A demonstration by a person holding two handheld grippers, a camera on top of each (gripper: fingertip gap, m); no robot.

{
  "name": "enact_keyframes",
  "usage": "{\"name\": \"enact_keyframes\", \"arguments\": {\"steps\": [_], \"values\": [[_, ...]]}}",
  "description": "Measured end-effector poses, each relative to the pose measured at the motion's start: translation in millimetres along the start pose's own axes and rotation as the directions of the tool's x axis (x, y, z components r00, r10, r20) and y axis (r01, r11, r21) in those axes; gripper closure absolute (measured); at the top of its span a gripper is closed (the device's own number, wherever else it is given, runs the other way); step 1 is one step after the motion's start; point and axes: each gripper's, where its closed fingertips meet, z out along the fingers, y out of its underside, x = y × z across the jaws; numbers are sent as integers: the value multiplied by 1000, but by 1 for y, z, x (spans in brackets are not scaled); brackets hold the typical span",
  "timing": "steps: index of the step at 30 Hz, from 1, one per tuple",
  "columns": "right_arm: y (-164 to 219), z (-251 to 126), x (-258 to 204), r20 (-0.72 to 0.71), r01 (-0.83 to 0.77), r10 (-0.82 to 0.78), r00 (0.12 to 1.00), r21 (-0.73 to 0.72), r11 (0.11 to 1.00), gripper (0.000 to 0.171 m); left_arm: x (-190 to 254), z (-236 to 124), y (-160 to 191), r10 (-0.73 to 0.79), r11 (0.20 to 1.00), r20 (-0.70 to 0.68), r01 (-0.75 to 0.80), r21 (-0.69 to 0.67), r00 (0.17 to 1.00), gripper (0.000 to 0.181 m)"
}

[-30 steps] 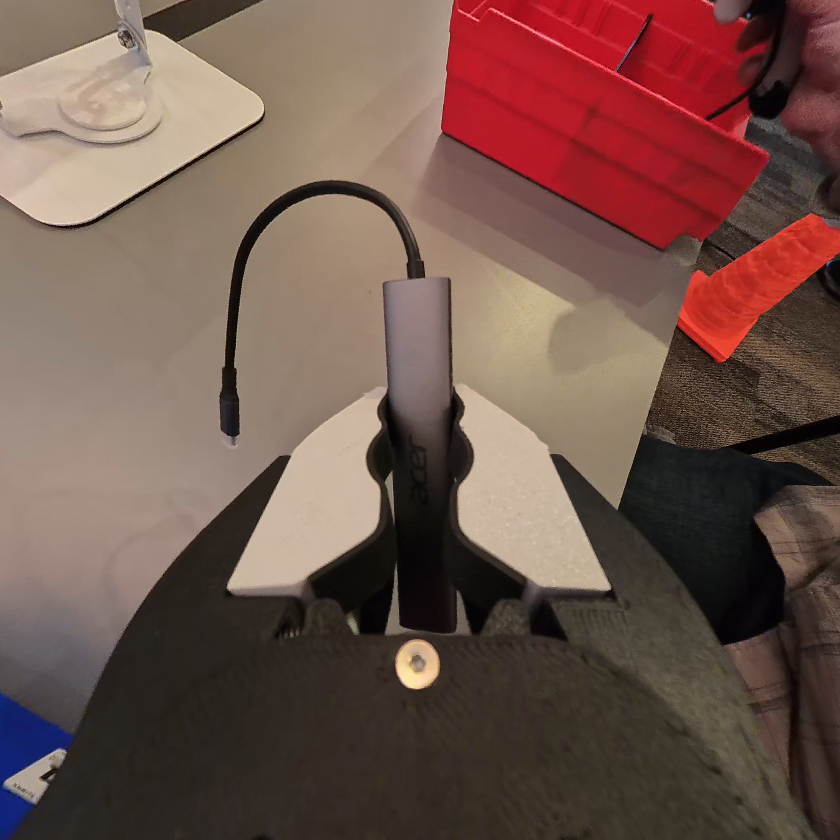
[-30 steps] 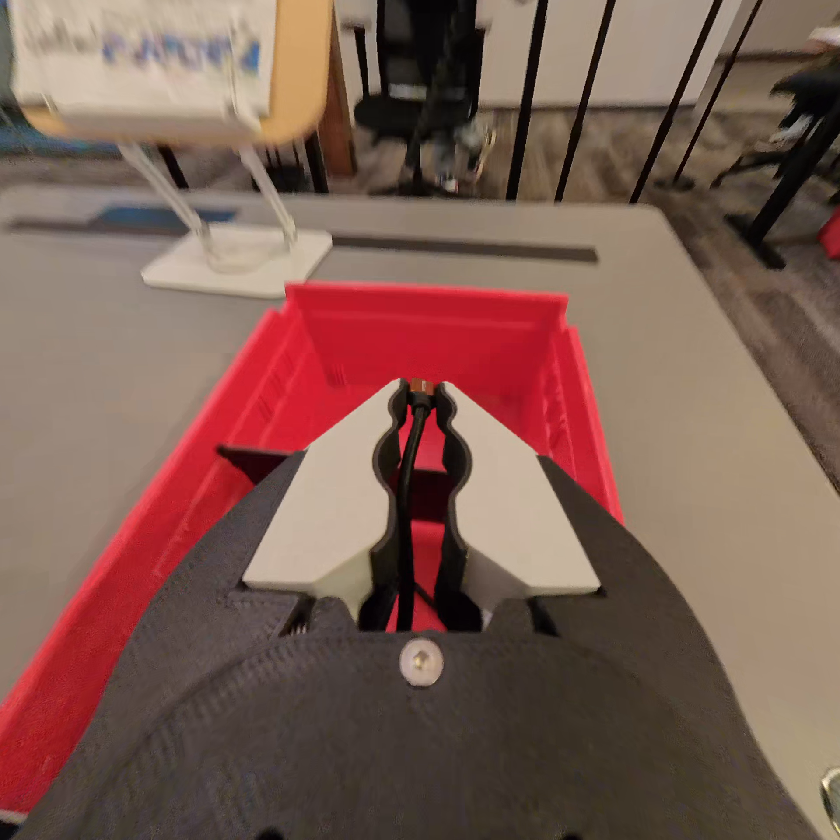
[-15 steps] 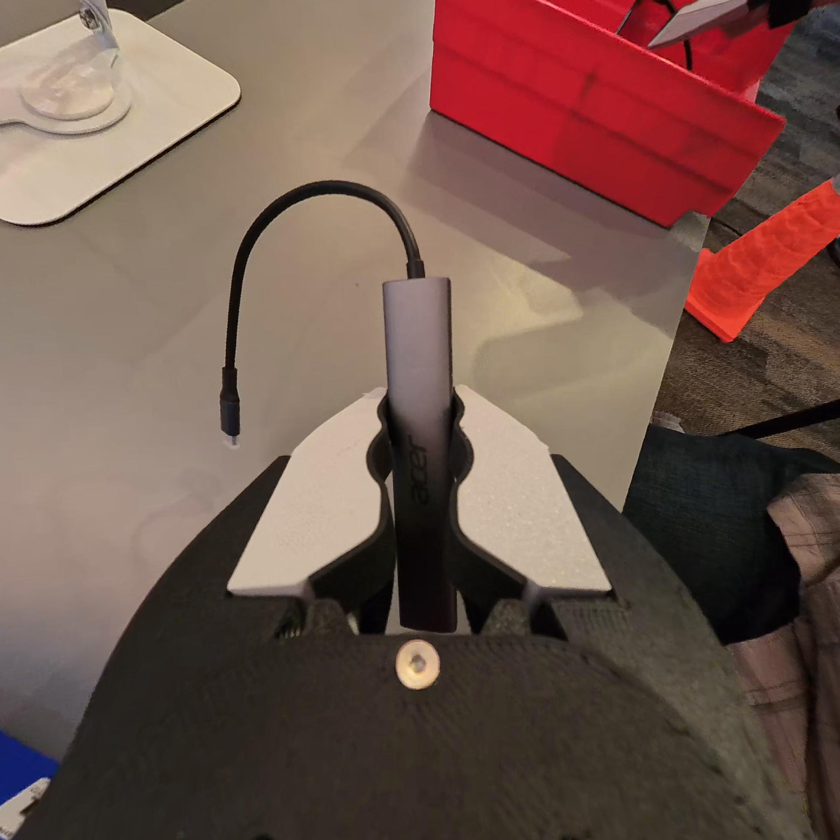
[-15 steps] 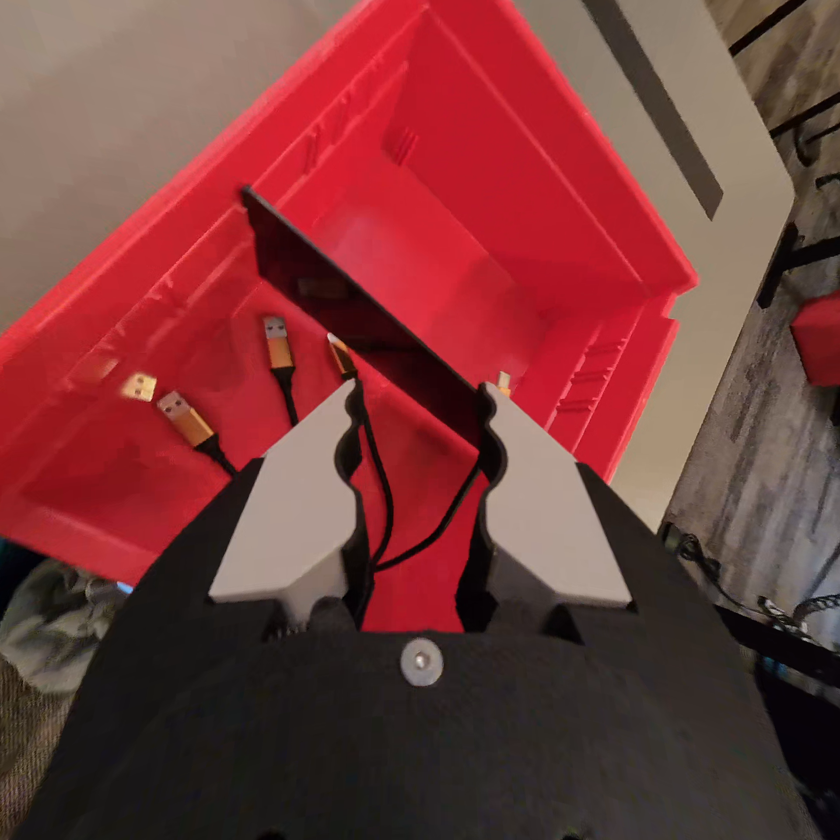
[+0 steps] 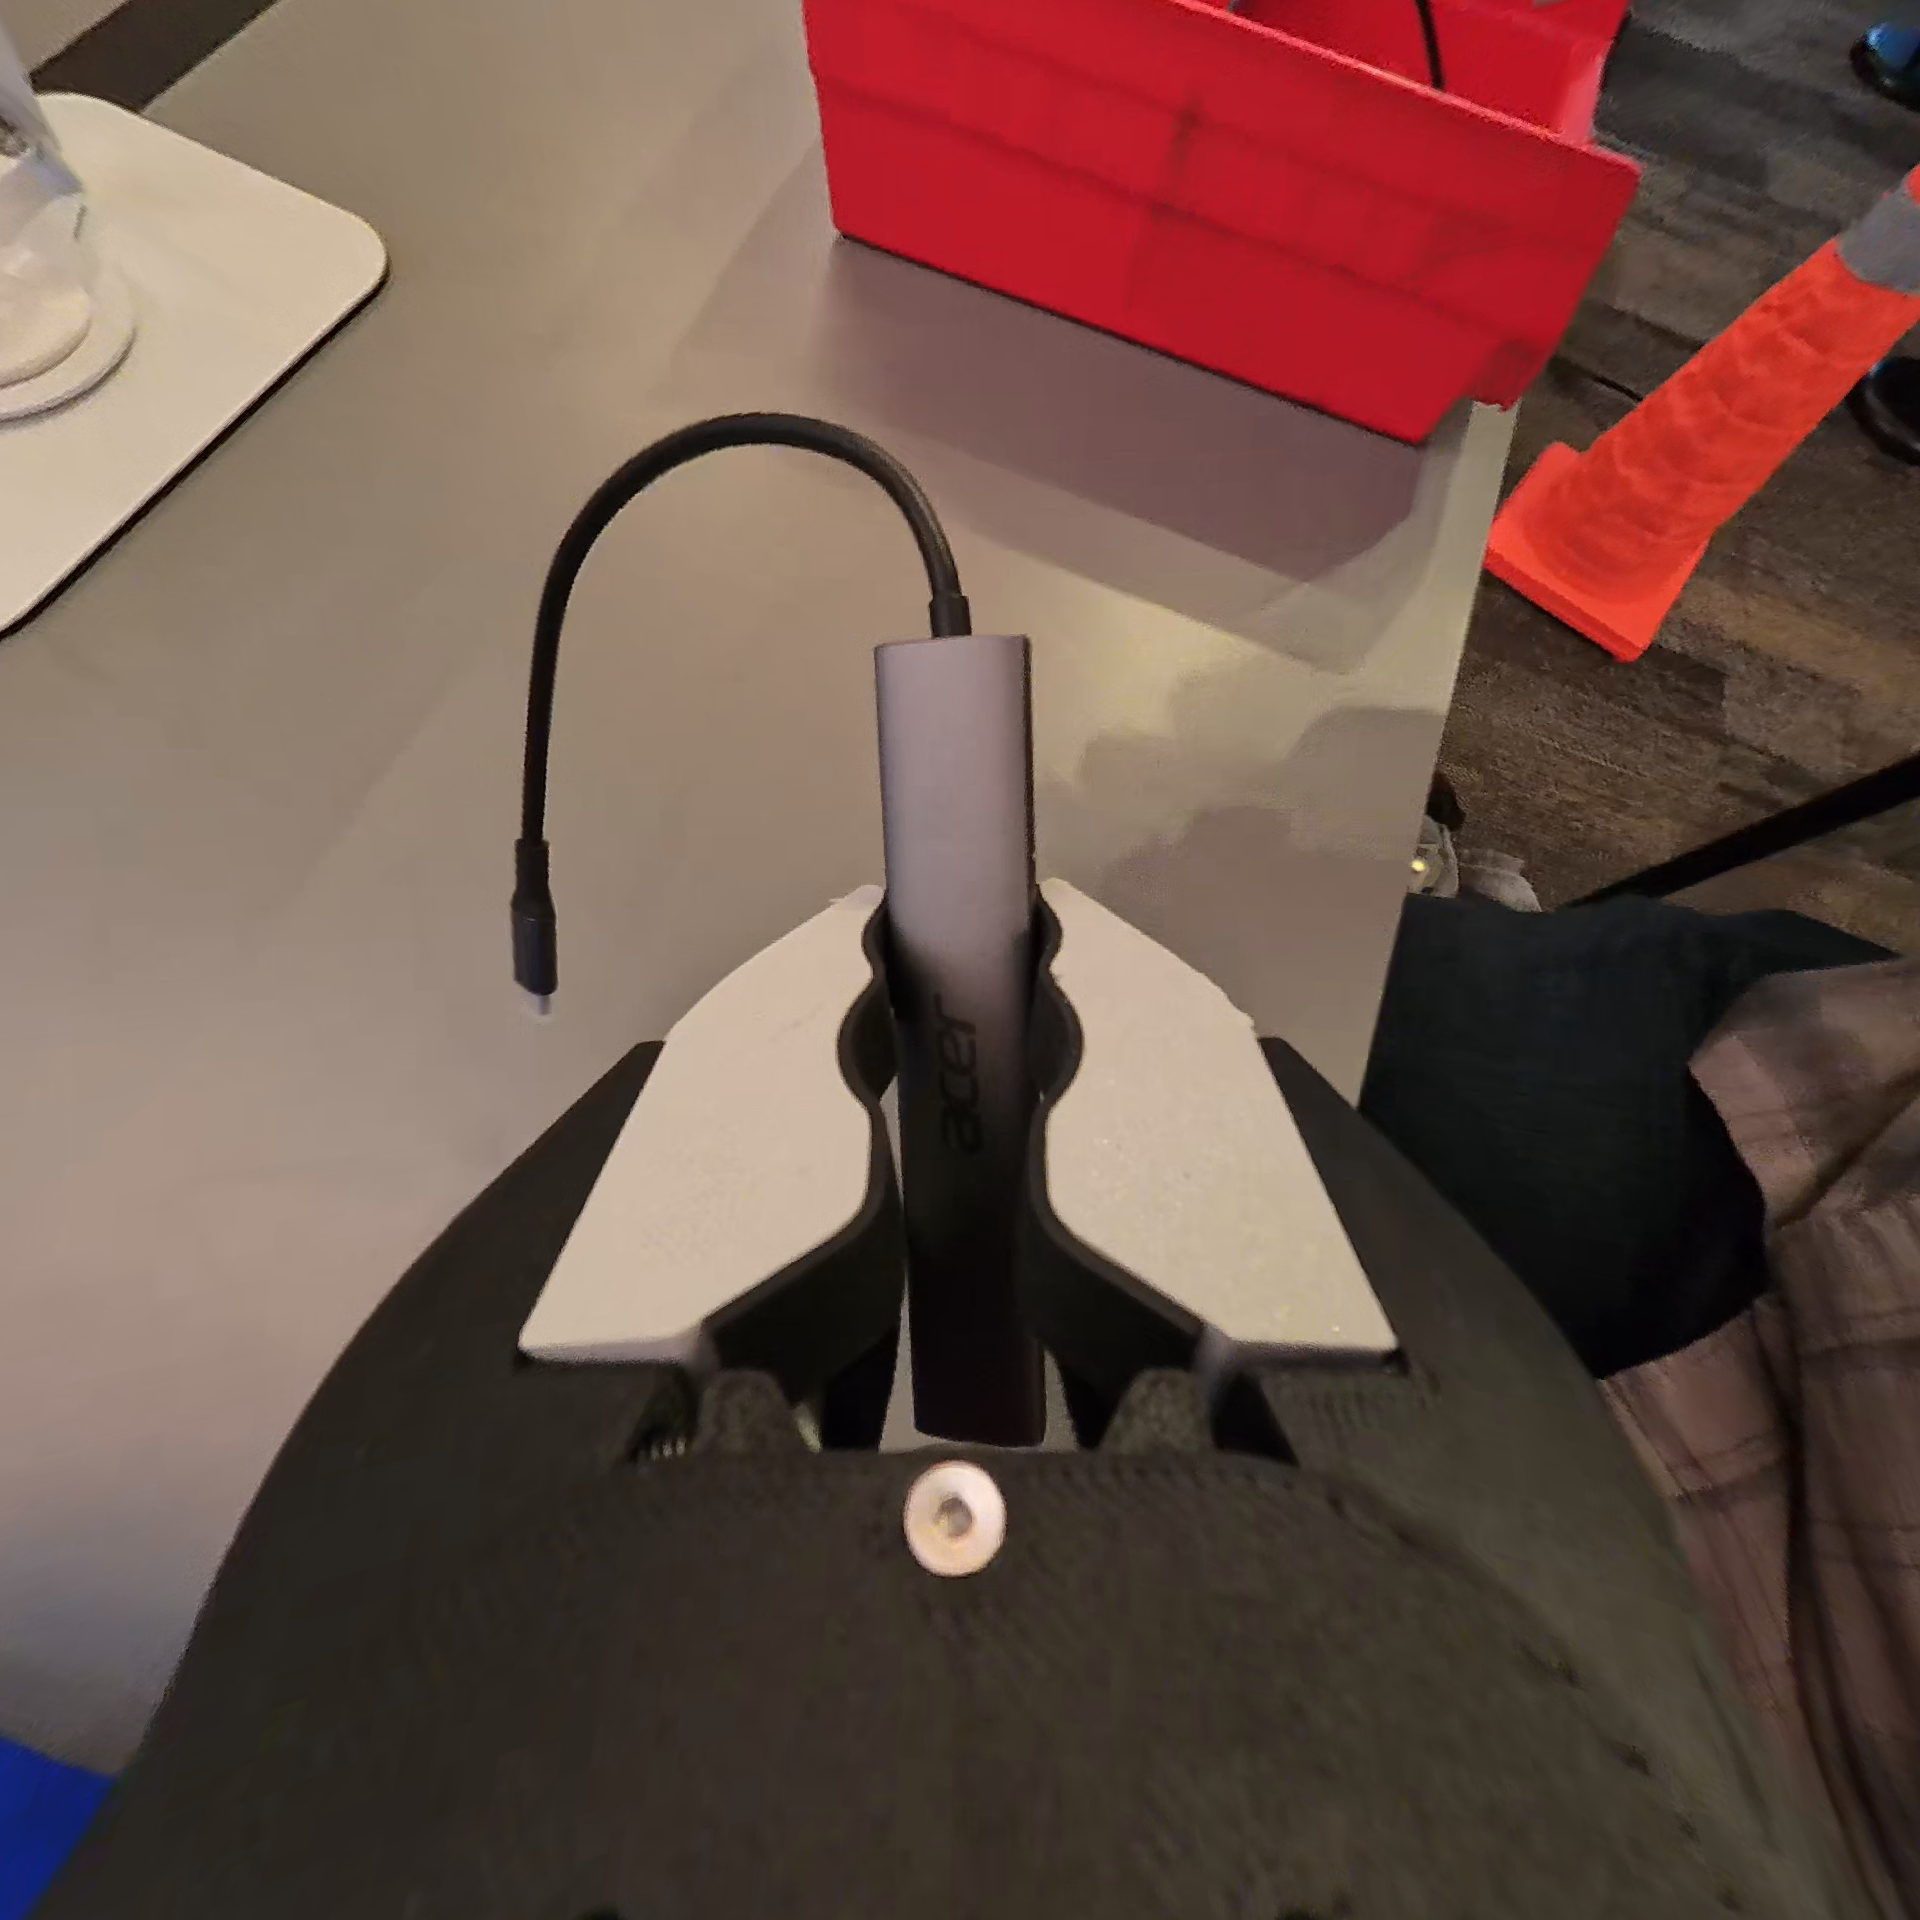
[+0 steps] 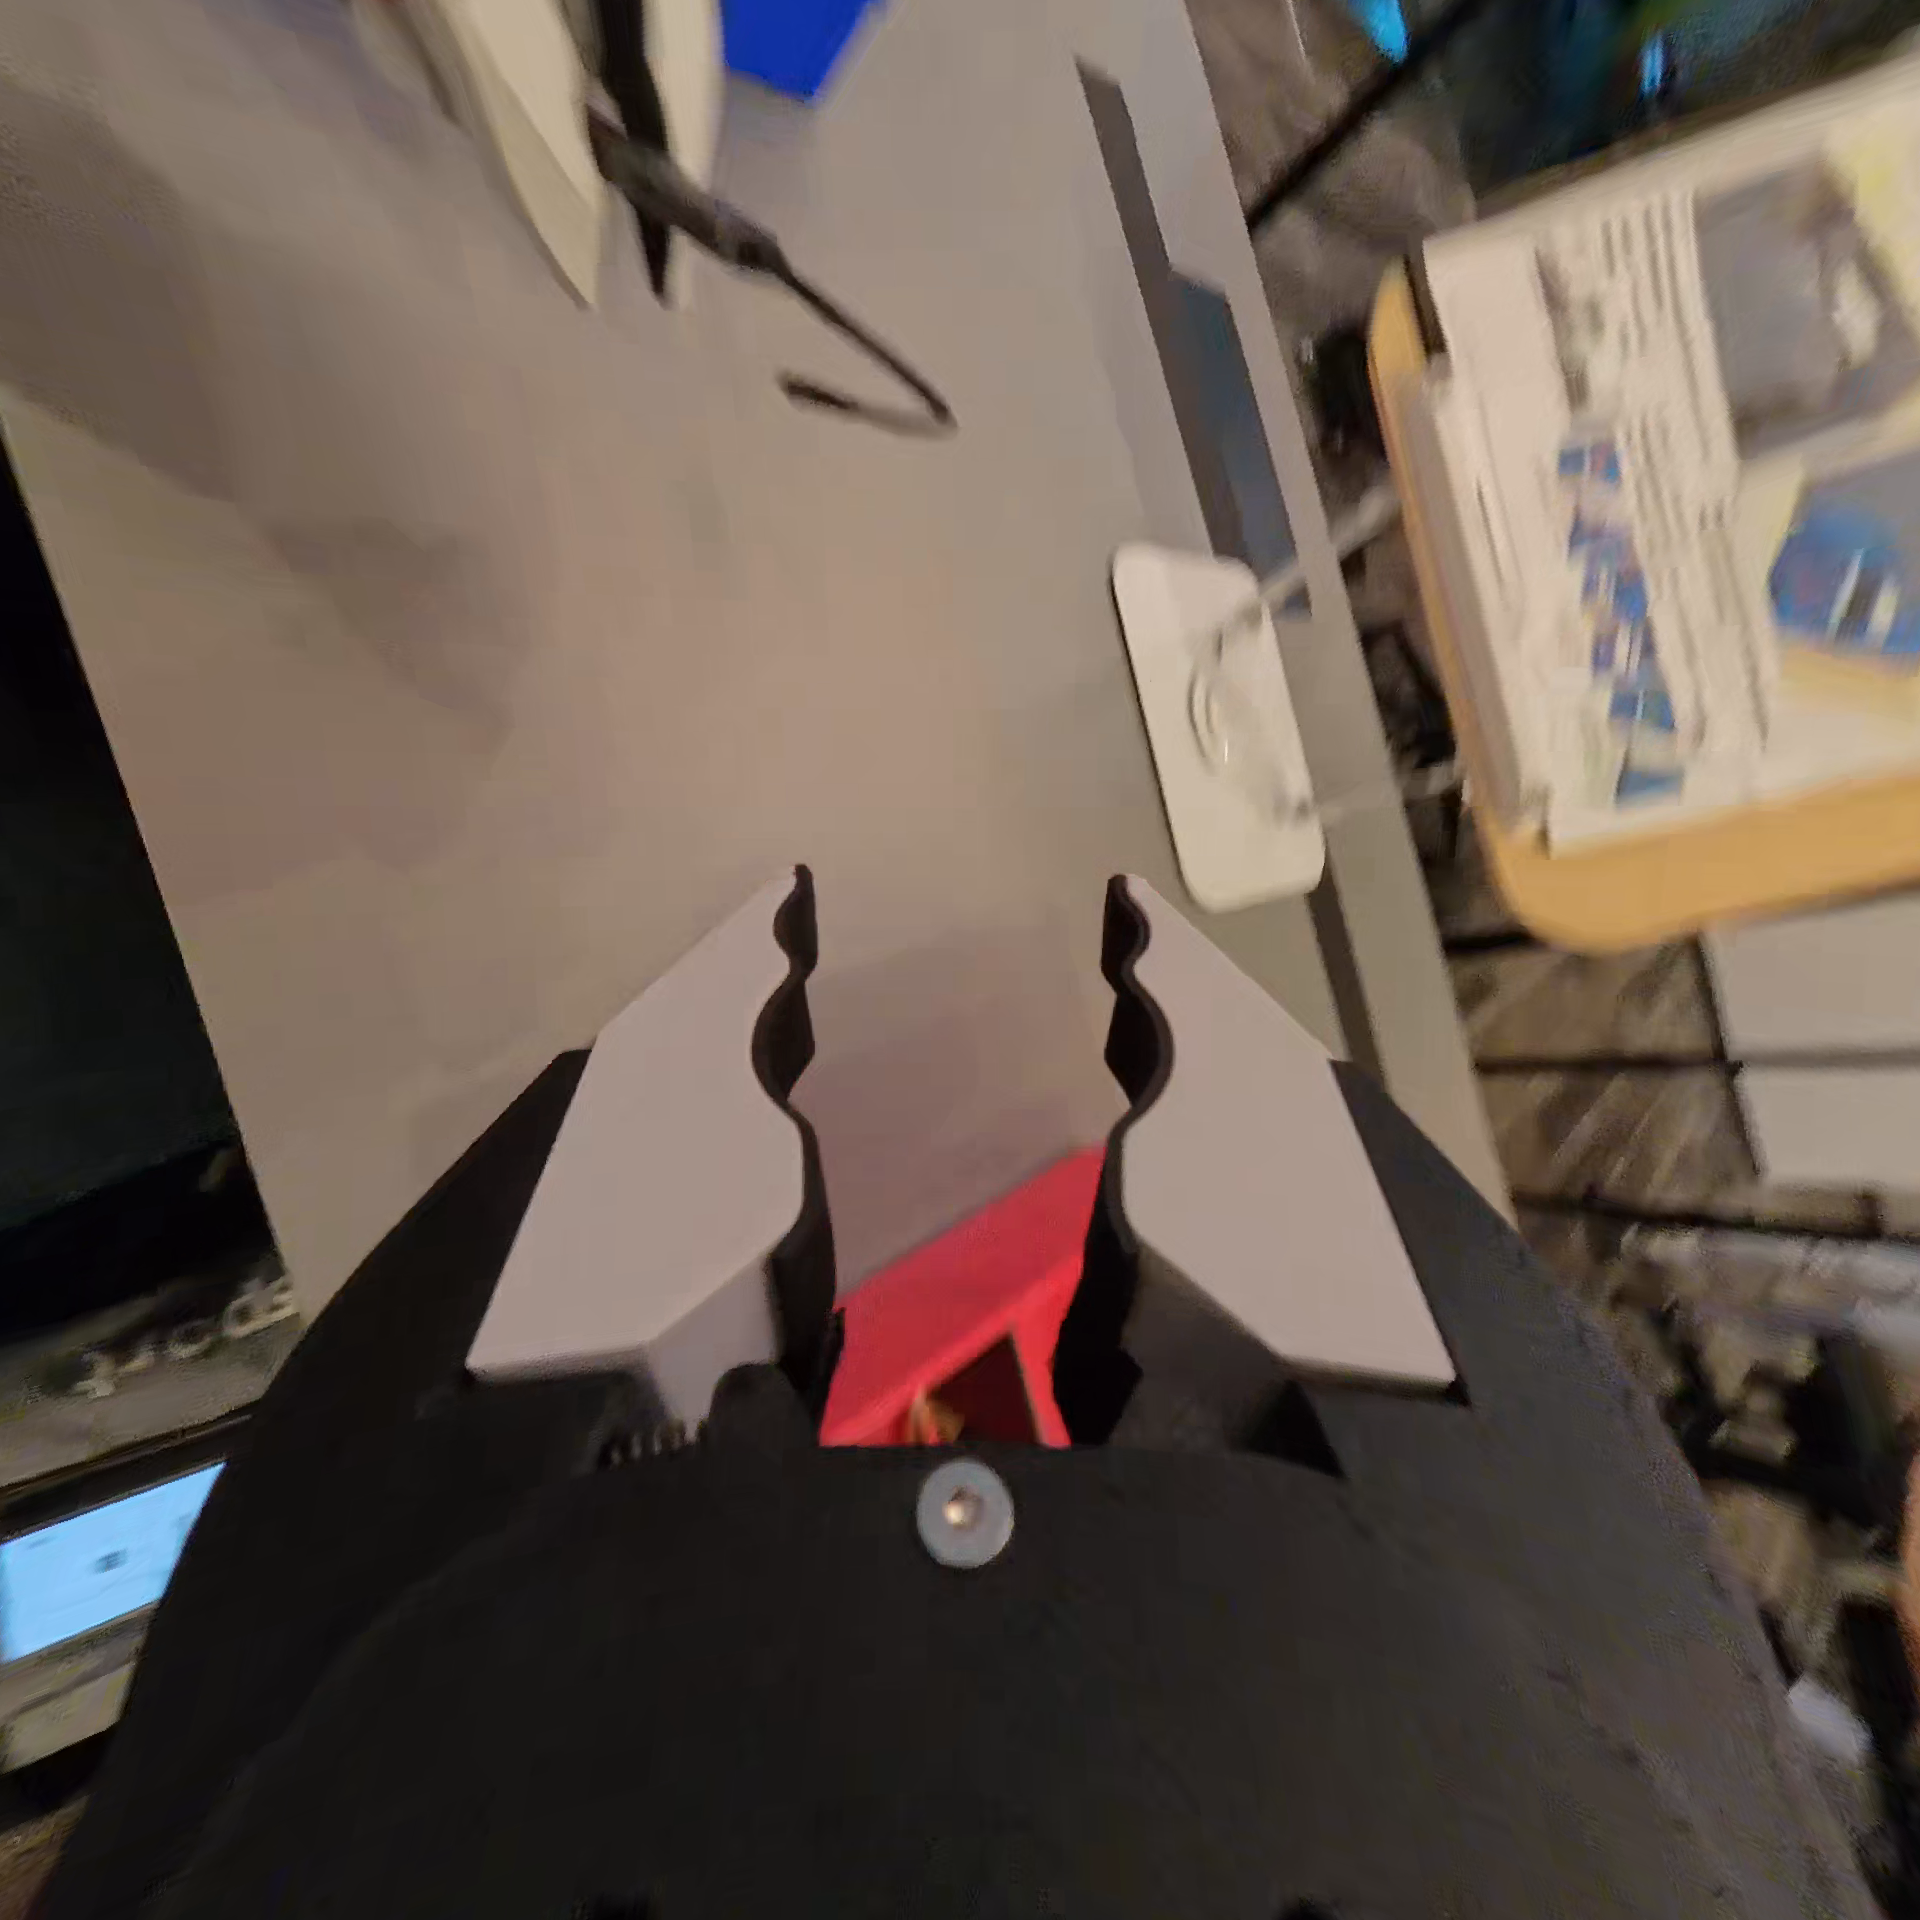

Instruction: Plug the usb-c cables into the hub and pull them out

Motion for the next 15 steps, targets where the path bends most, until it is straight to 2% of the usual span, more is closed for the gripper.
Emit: {"name": "enact_keyframes", "arguments": {"steps": [3, 7, 15], "values": [[-46, 28, -23, 3, 188, -189, 982, 54, 981, 116, 10, 0, -1, 18, 1000, -41, -19, -15, 999, 161], [-76, 61, -47, -31, 441, -440, 898, 32, 897, 121, 18, -1, 3, 38, 998, -78, -42, -53, 996, 161], [-99, 95, -75, -44, 649, -648, 761, 21, 761, 142, 40, -3, 3, 77, 993, -172, -91, -72, 982, 161]]}}
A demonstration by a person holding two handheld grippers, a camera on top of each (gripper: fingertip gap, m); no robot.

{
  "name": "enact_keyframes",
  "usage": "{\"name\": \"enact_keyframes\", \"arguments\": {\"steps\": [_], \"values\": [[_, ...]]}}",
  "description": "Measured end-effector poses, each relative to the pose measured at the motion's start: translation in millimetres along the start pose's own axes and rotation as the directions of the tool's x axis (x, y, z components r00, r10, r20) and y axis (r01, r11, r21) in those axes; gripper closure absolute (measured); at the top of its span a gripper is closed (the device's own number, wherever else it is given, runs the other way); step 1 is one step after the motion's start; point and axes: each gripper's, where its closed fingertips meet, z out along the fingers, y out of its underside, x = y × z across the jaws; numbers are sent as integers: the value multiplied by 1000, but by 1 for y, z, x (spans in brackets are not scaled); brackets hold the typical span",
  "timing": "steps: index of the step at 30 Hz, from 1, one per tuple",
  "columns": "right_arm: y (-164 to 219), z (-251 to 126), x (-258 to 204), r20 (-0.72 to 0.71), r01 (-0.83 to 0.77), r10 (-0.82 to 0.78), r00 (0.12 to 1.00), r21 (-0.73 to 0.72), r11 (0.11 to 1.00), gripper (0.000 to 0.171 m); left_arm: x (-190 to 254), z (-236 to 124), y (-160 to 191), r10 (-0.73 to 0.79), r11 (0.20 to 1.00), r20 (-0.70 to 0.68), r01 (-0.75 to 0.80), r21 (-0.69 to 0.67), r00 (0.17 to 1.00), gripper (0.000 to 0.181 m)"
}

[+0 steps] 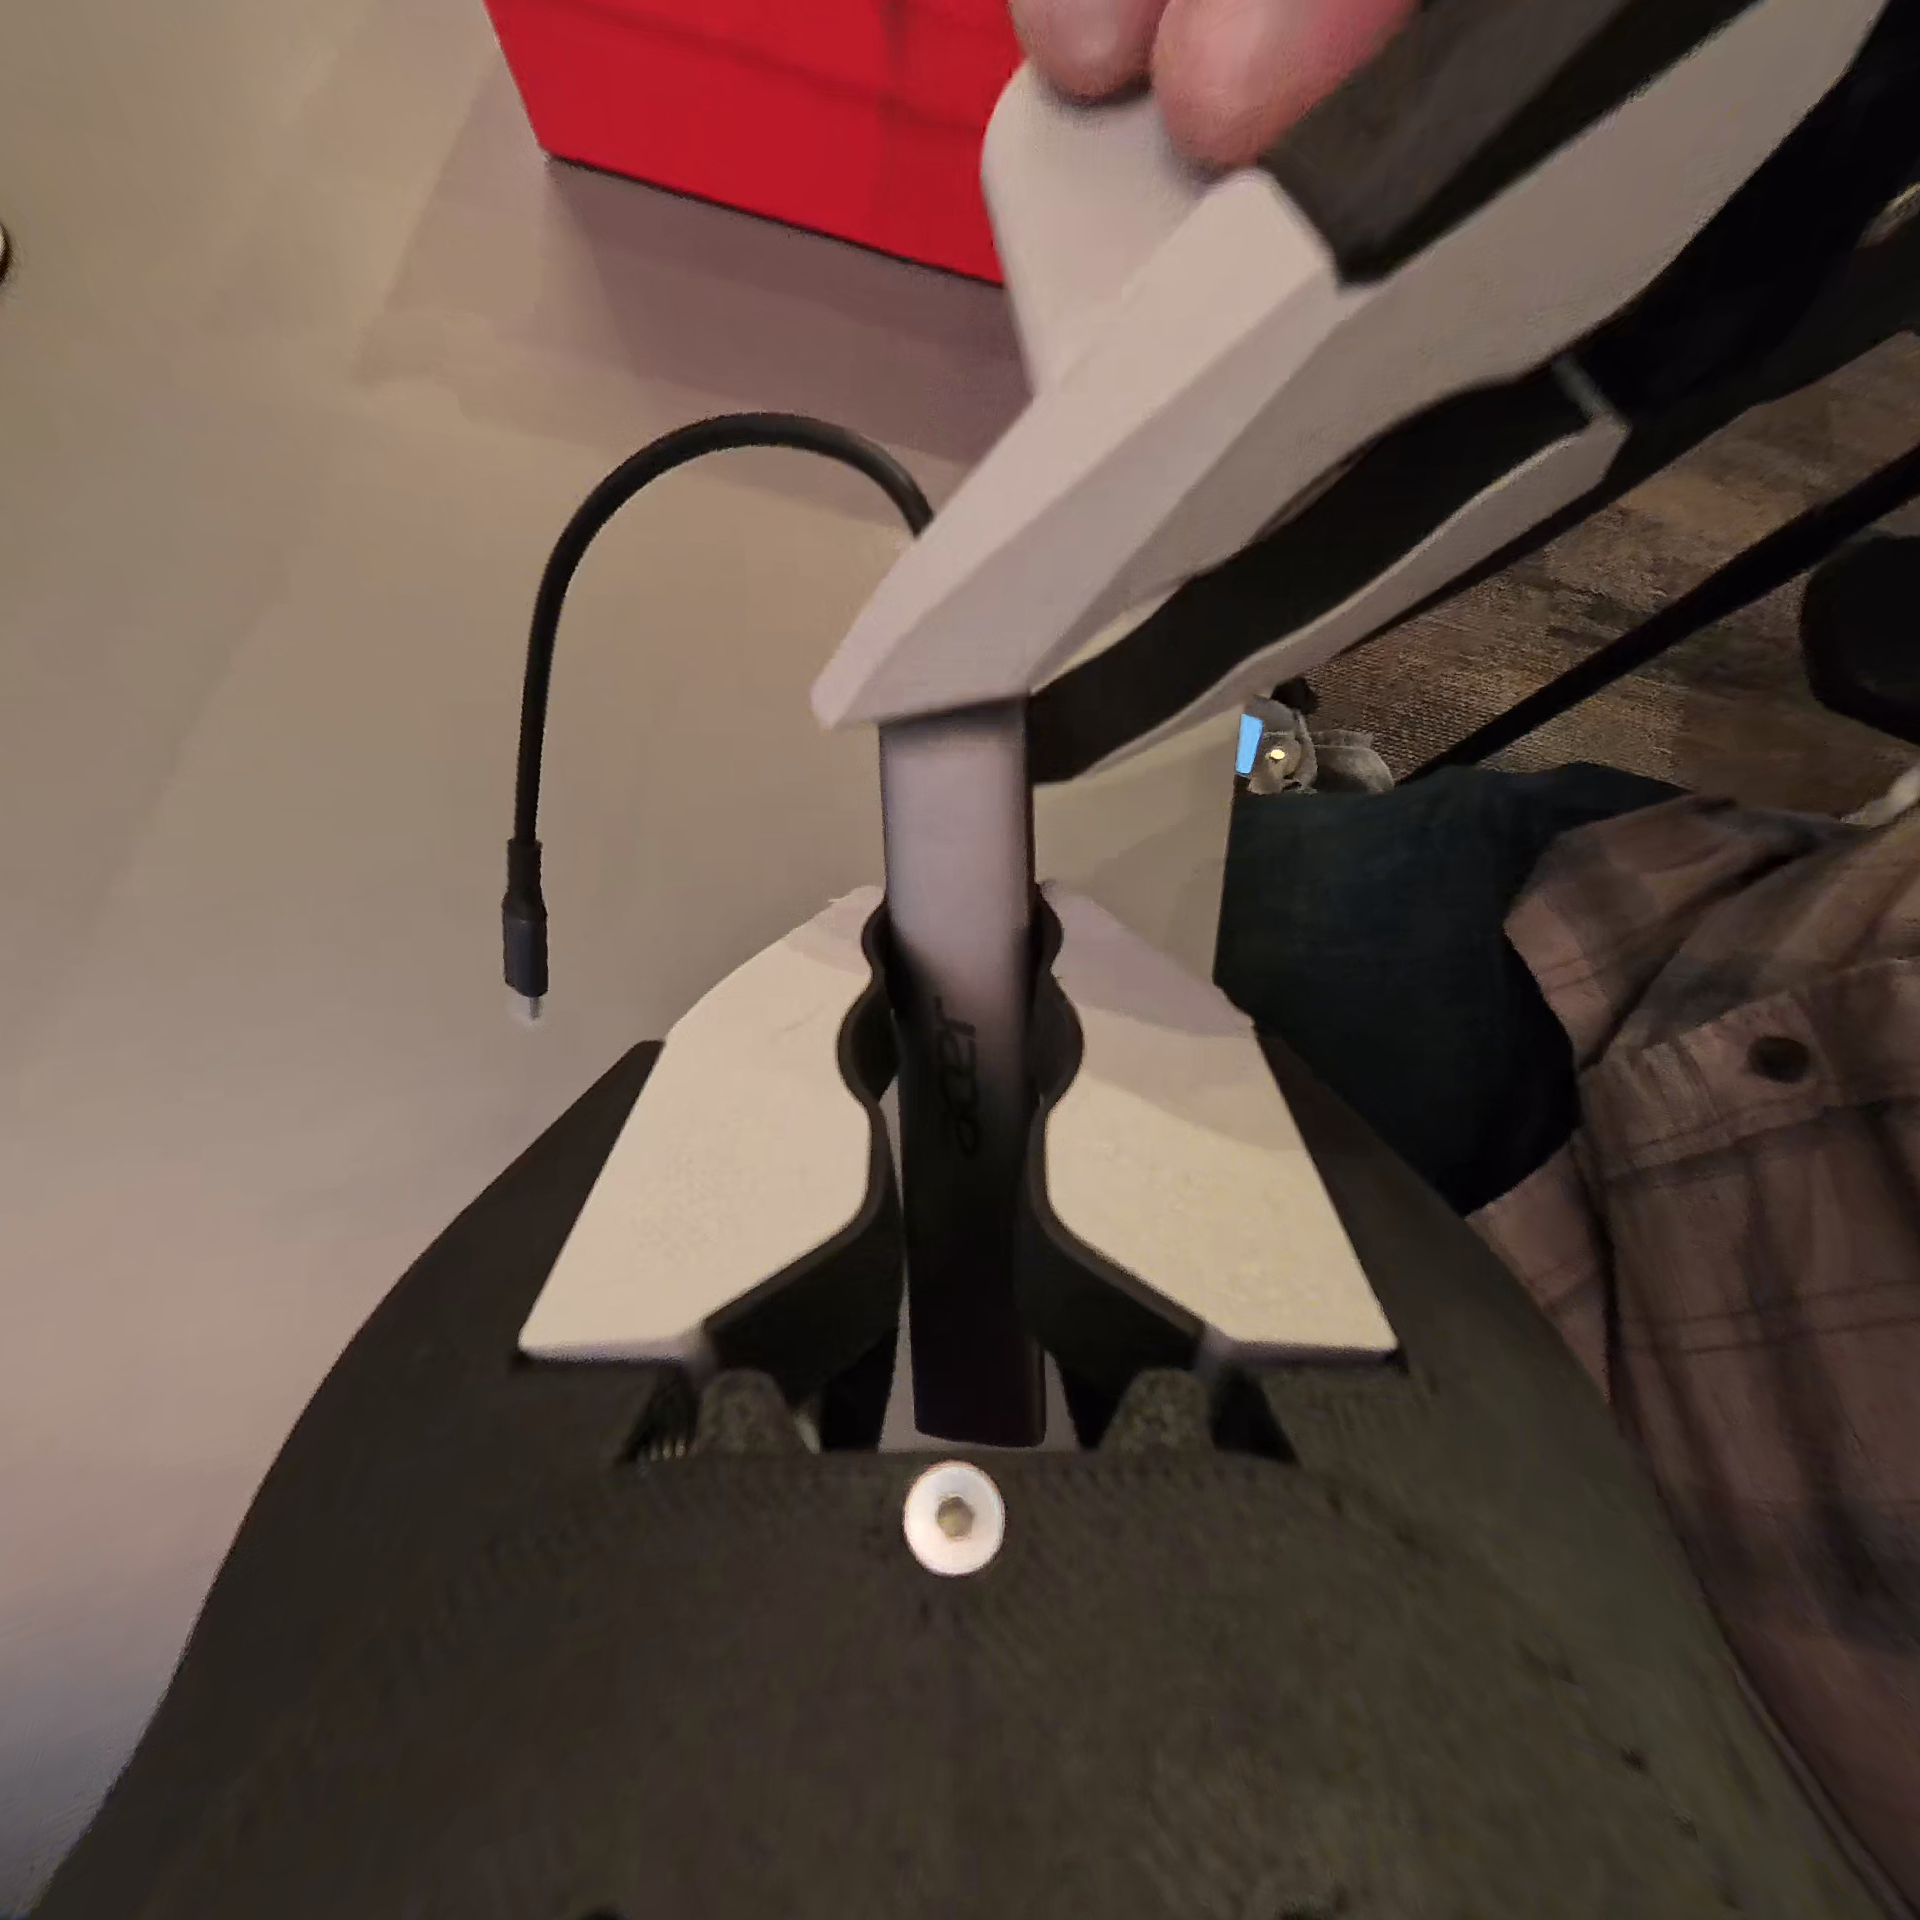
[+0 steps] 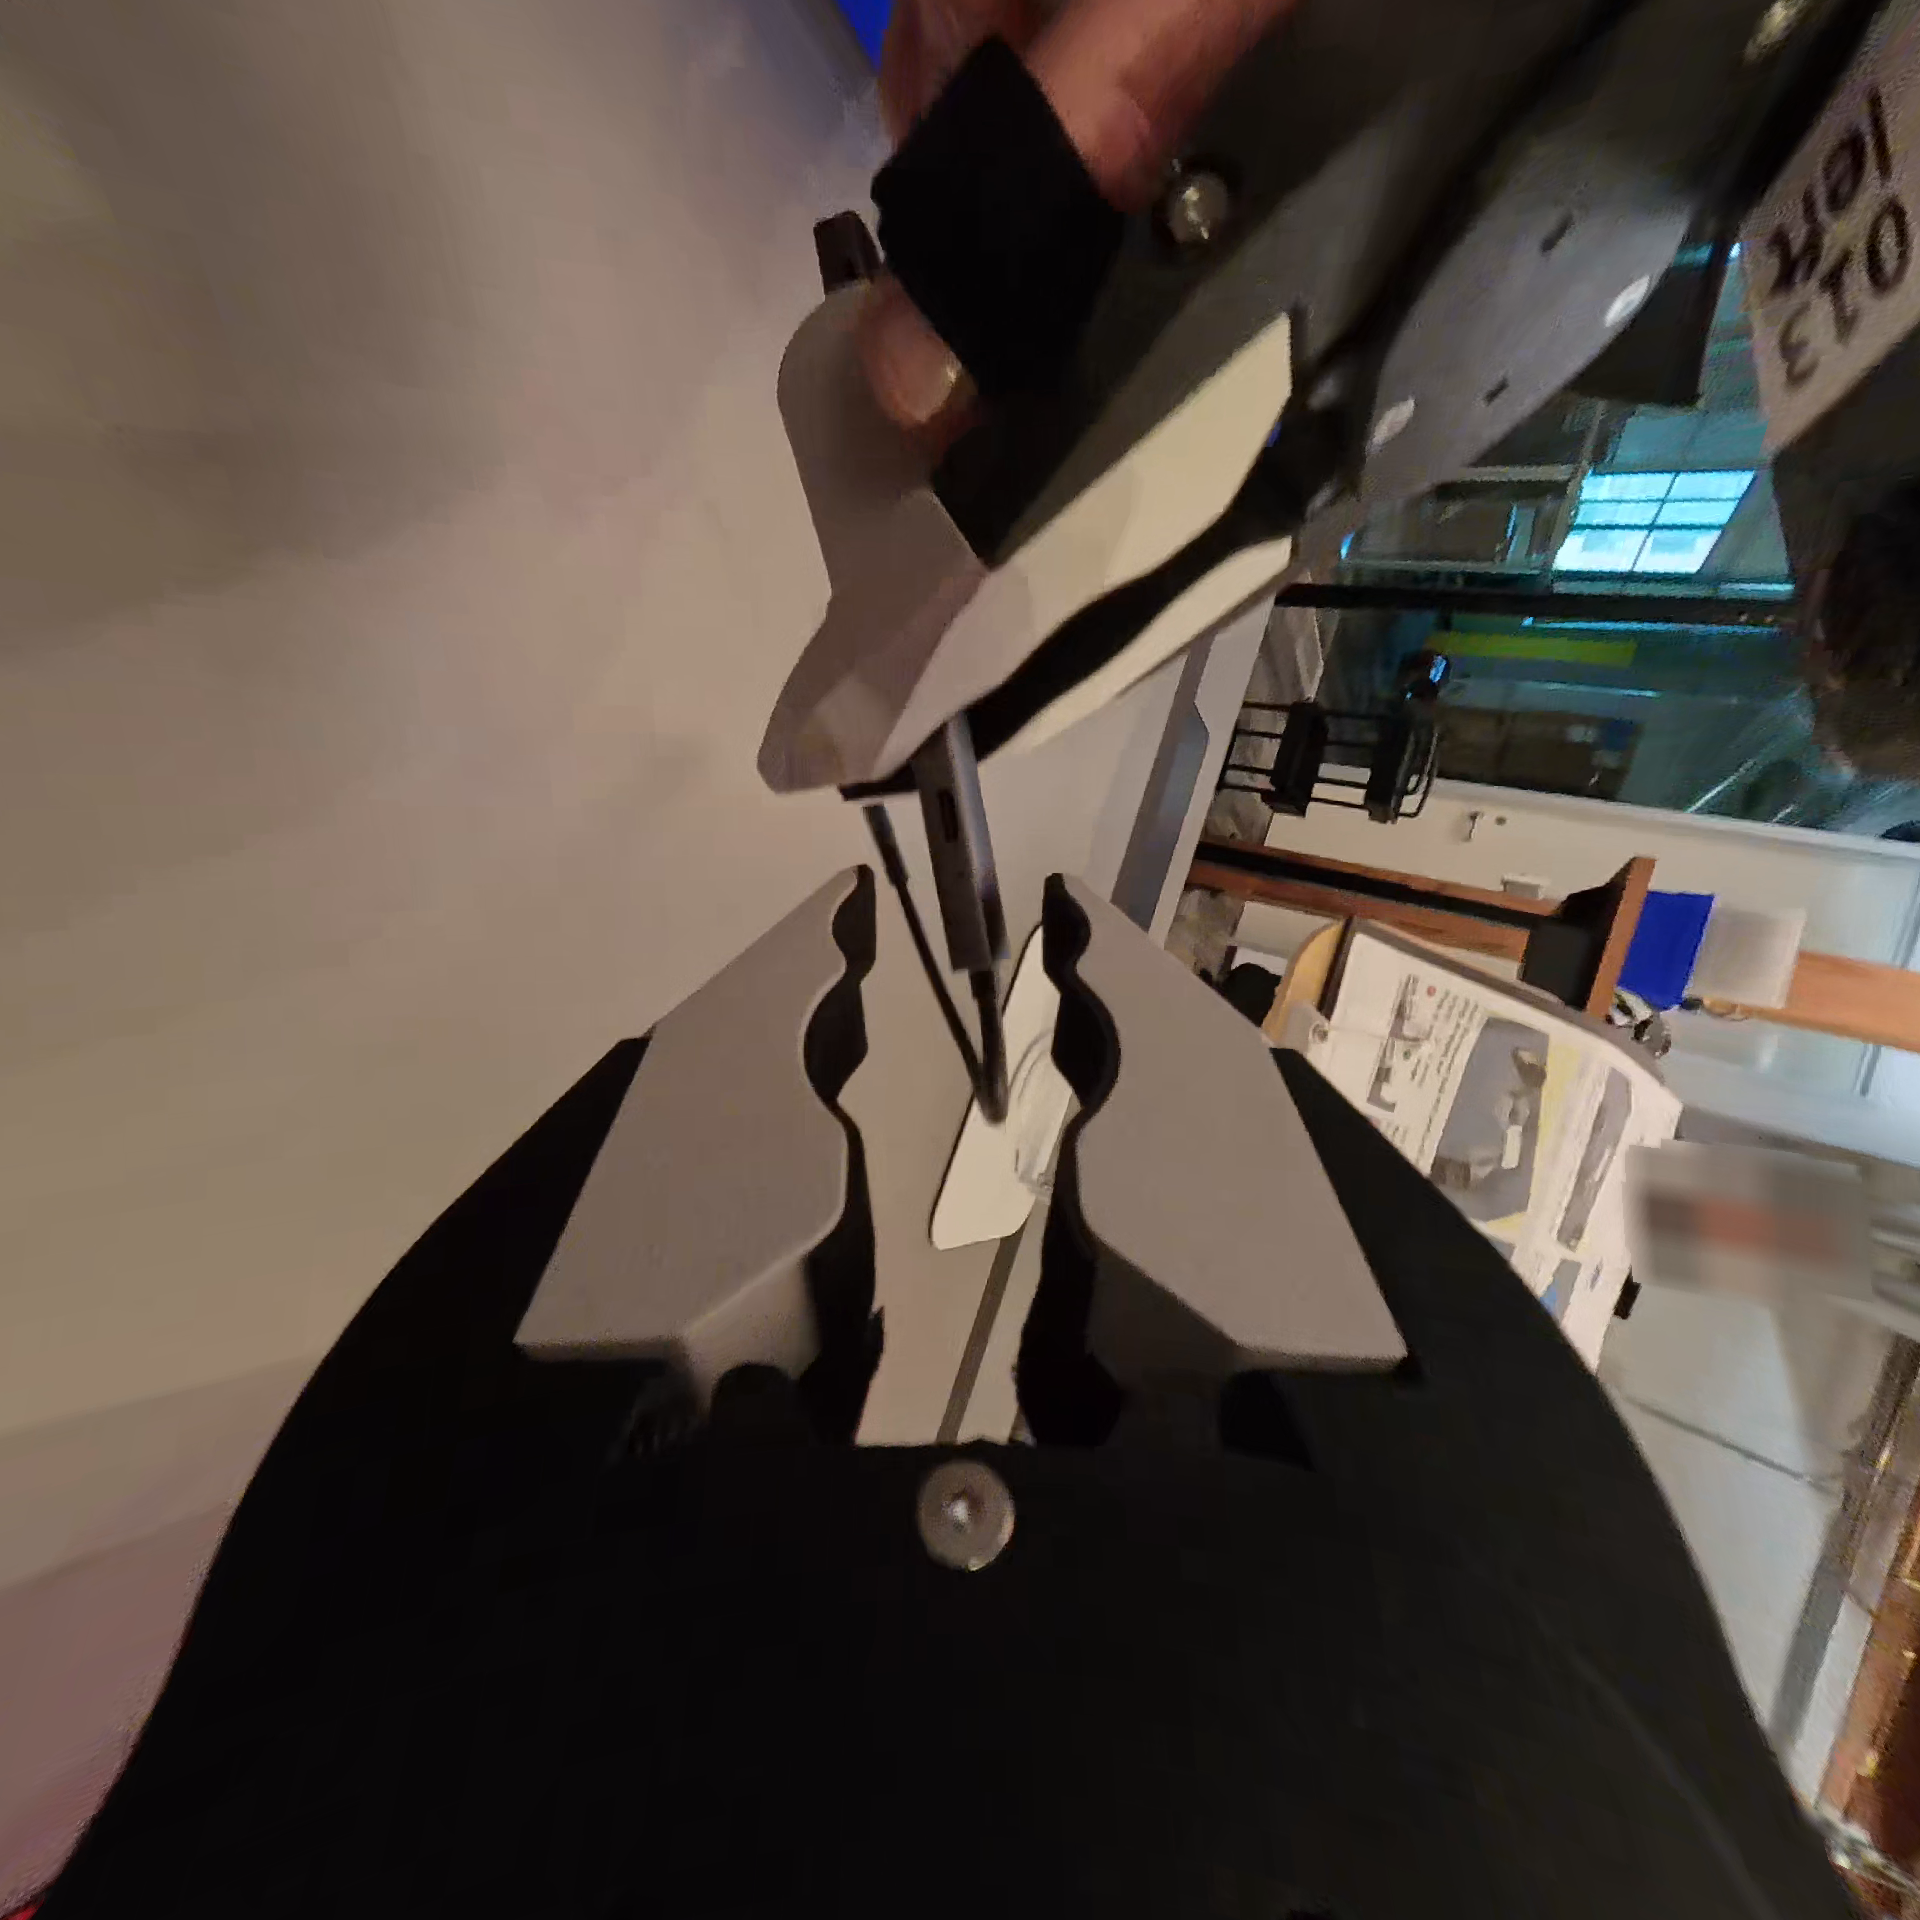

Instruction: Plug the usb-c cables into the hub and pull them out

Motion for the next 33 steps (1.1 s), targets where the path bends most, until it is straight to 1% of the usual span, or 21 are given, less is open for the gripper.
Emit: {"name": "enact_keyframes", "arguments": {"steps": [3, 7, 8, 9, 11, 13, 17, 20, 23, 26, 30, 33], "values": [[-6, 2, -2, -9, 29, -29, 1000, 2, 1000, 163, 6, 2, -1, -1, 1000, -26, 1, 3, 1000, 161], [-3, -2, 1, -7, -19, 19, 1000, -7, 1000, 164, 5, 0, -7, 7, 999, -15, -6, 37, 1000, 160], [-1, -4, 4, -12, -37, 37, 999, -9, 999, 164, 3, -2, -11, 14, 998, 6, -15, 54, 1000, 159], [4, -6, 7, -17, -51, 51, 999, -18, 999, 164, 1, -5, -15, 20, 997, 25, -22, 71, 999, 154], [15, -12, 14, -32, -77, 76, 997, -39, 996, 164, -3, -16, -26, 30, 992, 64, -38, 120, 997, 142], [30, -18, 23, -50, -118, 115, 992, -63, 991, 164, -8, -31, -40, 33, 979, 108, -53, 195, 994, 138], [70, -41, 46, -100, -228, 219, 971, -97, 969, 165, -27, -65, -57, 12, 951, 226, -81, 299, 974, 133], [112, -66, 67, -152, -351, 331, 931, -124, 928, 164, -36, -80, -59, -7, 942, 258, -80, 327, 966, 135], [162, -102, 91, -233, -496, 460, 857, -129, 859, 164, -45, -85, -54, -19, 945, 289, -77, 317, 957, 139], [215, -139, 104, -296, -652, 601, 743, -114, 750, 164, -49, -81, -48, -14, 953, 301, -78, 292, 954, 141], [281, -166, 88, -304, -826, 777, 550, -66, 559, 164, -51, -76, -43, 1, 962, 311, -86, 260, 950, 142], [312, -165, 54, -244, -911, 881, 405, -26, 411, 164, -52, -72, -41, -1, 964, 304, -80, 253, 953, 143]]}}
